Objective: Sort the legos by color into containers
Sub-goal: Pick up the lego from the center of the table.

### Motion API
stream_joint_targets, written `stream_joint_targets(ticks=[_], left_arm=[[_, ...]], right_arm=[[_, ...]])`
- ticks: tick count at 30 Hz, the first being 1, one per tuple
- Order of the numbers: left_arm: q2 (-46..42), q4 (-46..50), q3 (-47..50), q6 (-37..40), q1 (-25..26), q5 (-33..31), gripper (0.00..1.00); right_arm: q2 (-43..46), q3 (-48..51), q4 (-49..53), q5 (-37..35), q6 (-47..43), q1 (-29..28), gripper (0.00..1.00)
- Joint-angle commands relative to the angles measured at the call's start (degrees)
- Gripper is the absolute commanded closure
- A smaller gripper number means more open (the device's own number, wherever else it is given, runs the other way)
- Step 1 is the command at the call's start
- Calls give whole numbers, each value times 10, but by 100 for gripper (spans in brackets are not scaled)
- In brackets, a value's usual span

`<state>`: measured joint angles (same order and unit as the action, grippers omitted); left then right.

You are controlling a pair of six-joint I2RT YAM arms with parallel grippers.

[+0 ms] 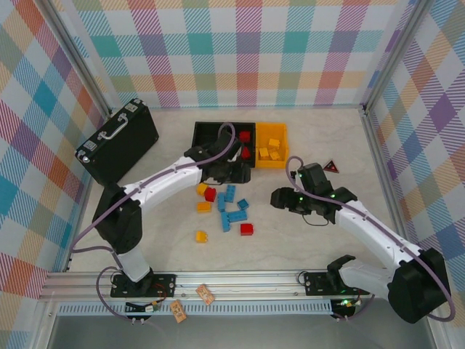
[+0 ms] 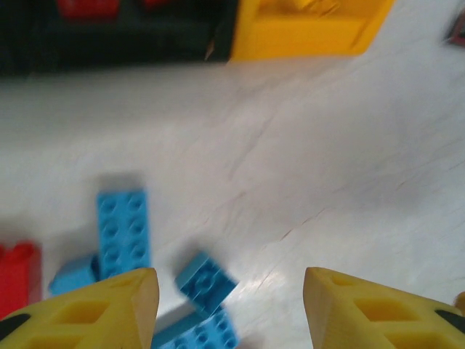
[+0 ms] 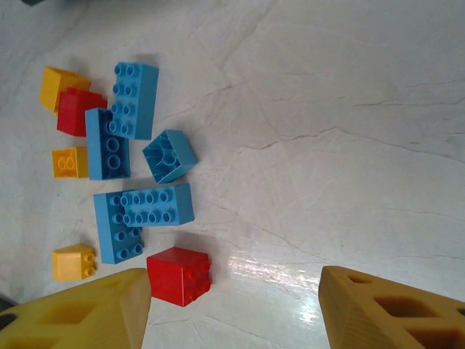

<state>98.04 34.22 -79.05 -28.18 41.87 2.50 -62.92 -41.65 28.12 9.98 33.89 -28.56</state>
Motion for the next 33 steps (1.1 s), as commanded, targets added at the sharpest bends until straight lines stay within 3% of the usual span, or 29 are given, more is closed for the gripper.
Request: stream_joint_targets(ticks=[1,9,20,28,33], left_arm=[[-35,3,62,-42,-1,-19,45],[-46,-16,157,-94,12,-58,45],[3,-29,159,-91,13,-74,47],[27,-25,149,-90,13,-82,56],[29,-22,149,-87,13,-83,70]], right_arm=[[-17,-22,-24,5,8,-21,37],[-60,-36,-41,0,8,-80,38],[-81,-43,-50,-2,12,-94,38],[-80,-41,-47,-10,13,-94,38],[-81,-39,-47,-13,15,-94,38]])
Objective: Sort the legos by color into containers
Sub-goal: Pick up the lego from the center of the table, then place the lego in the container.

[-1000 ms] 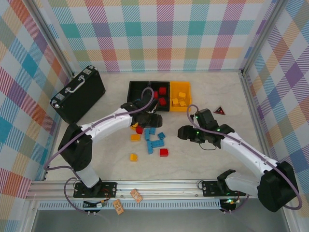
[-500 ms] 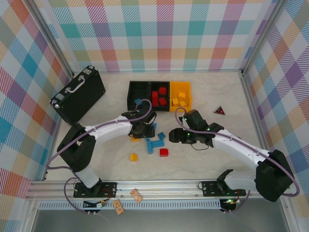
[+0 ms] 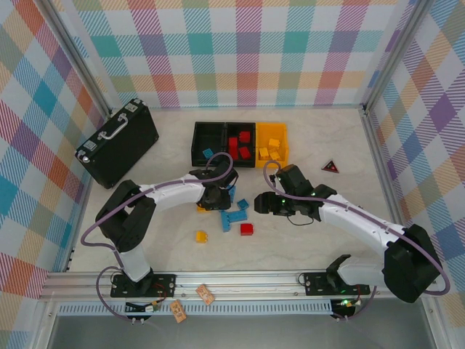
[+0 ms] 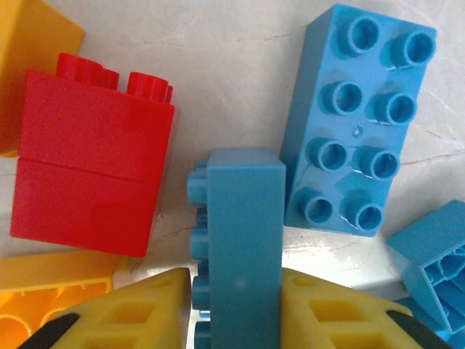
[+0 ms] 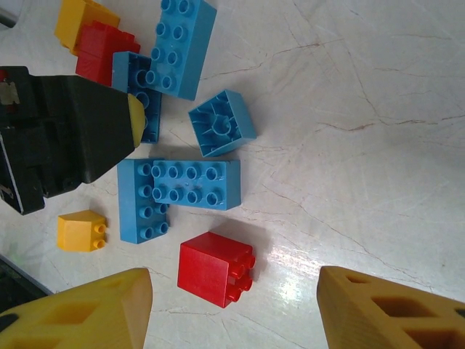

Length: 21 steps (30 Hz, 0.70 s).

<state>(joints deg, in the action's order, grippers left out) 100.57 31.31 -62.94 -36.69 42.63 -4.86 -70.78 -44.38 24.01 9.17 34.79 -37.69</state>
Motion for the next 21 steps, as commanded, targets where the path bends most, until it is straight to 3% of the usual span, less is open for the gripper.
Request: stream_joint_targets(ticks=[1,11,21], left_arm=[[1,10,-13,-1,6,-12,73],[-65,49,-24,18,5,-42,81],[-106,97,-70,57,-13,-78,82]], right_arm=[[-2,-11,-6,-4,6,-3,38],[-3,-18,-16,13,8,-2,38],[-17,-31,-28,22,8,-3,38]])
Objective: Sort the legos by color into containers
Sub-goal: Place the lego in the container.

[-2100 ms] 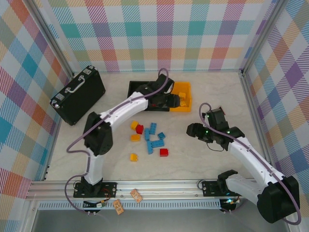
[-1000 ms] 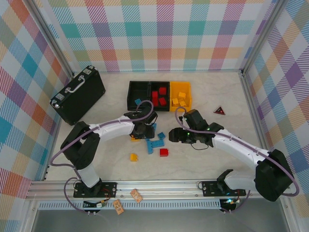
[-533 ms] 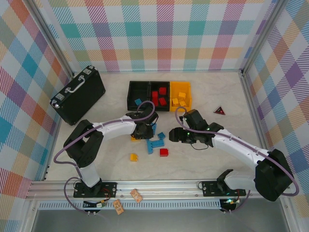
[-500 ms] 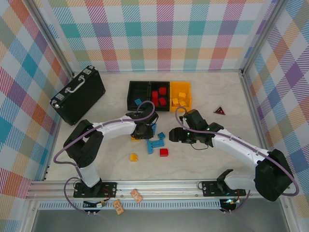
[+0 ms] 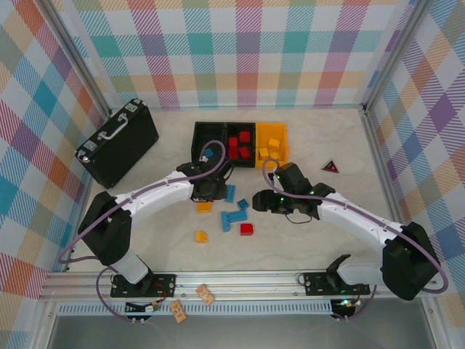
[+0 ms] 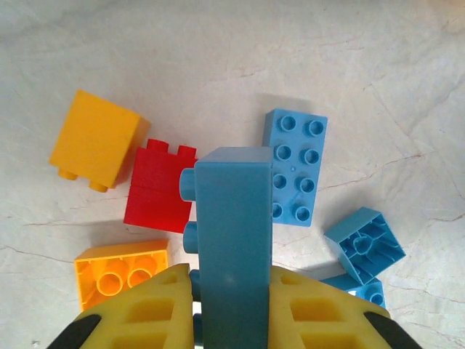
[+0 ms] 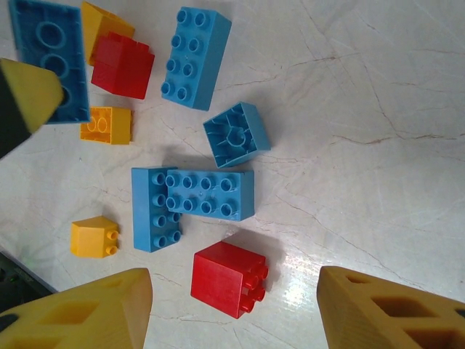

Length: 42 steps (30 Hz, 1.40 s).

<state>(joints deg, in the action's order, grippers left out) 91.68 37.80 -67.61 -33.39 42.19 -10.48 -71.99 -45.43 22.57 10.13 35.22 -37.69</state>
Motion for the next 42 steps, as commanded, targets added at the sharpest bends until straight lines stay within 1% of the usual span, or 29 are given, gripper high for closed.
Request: stream_joint_targets(ticks=[1,6,12,20,24,26,35,40,42], left_arm=[[-16,34,-33,30,-14,-22,82],[-1,38,-82,62,-44,-31,82],[52,43,-156,102,-86,-34,81],[165,44,-280,142,-138,-29,82],[231,42,-340,143,-160,-19,82],[267,44,-375,139,-171,-3,82],[374,57,-486,125,-185,42,77],[385,56,-485,111,-186,44,76],[384,56,-482,109,-186,44,72]], right_arm=[[-6,-24,-14,13,3,-2,38],[-16,-42,-10,10,-3,-3,38],[-28,-52,-12,9,-4,-3,38],[-35,-64,-10,7,-3,-3,38],[-38,-66,-8,5,-3,-2,38],[-38,-67,-5,4,-3,-3,38],[-33,-58,2,-7,1,-3,38],[-29,-56,6,-11,-1,-3,38],[-29,-56,7,-12,-2,-3,38]])
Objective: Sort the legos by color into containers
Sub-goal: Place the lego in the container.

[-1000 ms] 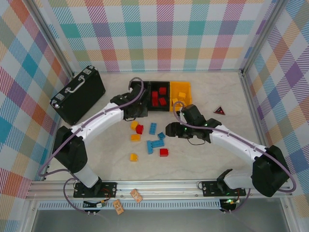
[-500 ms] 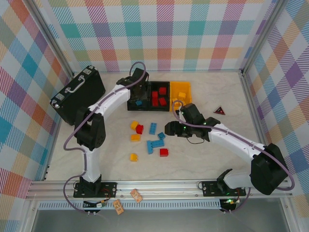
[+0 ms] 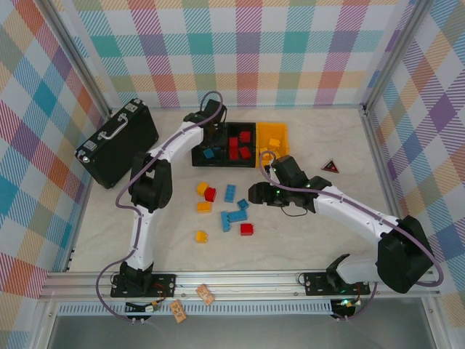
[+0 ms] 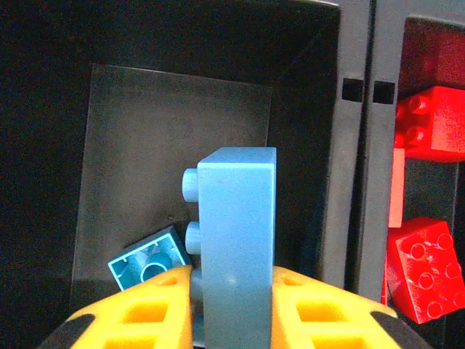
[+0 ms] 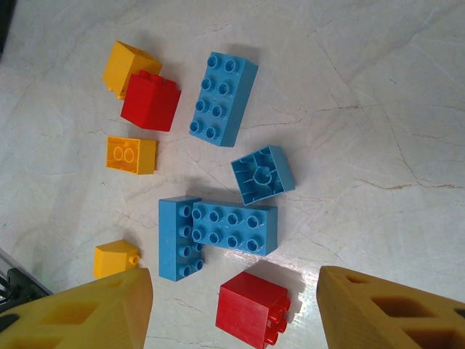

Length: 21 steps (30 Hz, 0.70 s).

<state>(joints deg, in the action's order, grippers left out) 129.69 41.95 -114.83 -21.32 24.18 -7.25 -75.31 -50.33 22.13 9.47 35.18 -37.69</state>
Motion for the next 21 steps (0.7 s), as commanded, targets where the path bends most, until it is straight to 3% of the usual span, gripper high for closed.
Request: stream_joint_targets(ticks=[1,5,11,21], left_arm=[[3,15,-9,-13,-6,9,68],[-8,15,-1,-13,-6,9,59],[-55,6,31,-19,-5,15,57],[-215,-42,212,-27,22,58,52]], right_arm=[[4,-8,12,-5,-2,-3,38],[2,-10,11,-3,-3,-3,38],[2,-12,9,-2,-4,-3,38],[10,-12,24,-7,-19,-3,38]])
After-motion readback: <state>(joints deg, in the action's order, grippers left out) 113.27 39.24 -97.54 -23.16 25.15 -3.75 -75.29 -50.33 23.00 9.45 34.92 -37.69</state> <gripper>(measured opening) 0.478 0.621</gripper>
